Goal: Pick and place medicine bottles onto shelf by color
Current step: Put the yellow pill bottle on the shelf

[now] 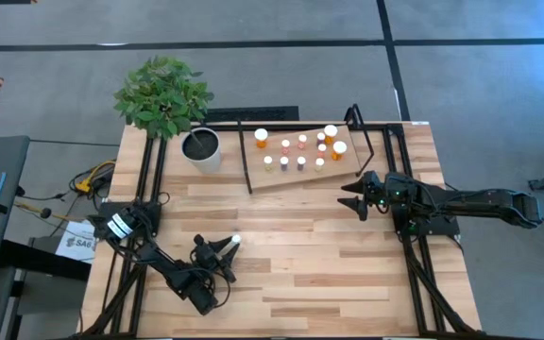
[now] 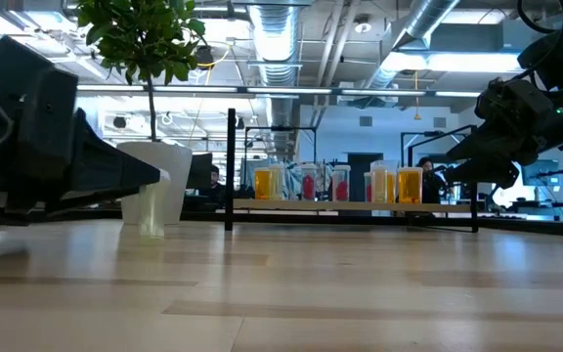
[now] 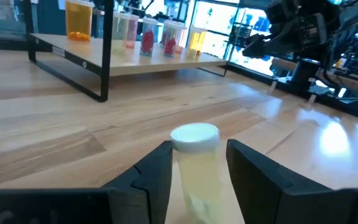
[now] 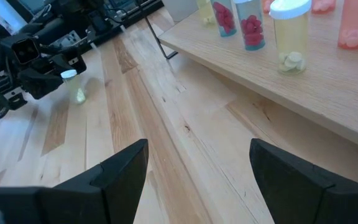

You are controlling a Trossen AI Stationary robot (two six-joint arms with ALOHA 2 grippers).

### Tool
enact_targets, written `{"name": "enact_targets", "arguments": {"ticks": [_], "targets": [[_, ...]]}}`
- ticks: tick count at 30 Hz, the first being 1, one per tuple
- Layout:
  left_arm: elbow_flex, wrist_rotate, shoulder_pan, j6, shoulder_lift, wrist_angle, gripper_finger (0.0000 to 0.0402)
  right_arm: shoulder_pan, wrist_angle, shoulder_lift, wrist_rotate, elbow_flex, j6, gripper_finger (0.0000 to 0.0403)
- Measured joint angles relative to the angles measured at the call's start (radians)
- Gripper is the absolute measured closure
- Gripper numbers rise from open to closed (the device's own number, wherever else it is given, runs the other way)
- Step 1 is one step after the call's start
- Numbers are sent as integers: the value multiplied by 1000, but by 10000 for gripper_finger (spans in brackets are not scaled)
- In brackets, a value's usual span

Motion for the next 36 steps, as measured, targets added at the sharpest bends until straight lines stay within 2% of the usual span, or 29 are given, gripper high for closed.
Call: {"name": "enact_targets", "arguments": {"ticks": [5, 14, 18, 21, 24, 27, 30, 36], "targets": [[0, -3, -25, -7, 0, 5, 261, 0, 0, 0, 0, 0, 0, 102], [3, 53, -40, 8, 0, 19, 261, 0, 0, 0, 0, 0, 0, 102], [3, 26, -47, -91, -11, -13, 262, 0, 0, 0, 0, 0, 0, 102], [3, 68, -48, -167, -44, -52, 262, 0, 0, 0, 0, 0, 0, 102], [3, 169, -32, -272, -127, -116, 268, 0, 0, 0, 0, 0, 0, 102], [3, 332, 10, -346, -246, -202, 285, 0, -1, 0, 0, 0, 0, 102], [3, 556, 77, -360, -379, -271, 301, 0, -1, 0, 0, 0, 0, 102], [3, 1074, 254, -454, -589, -354, 310, 0, -1, 0, 0, 0, 0, 102]]}}
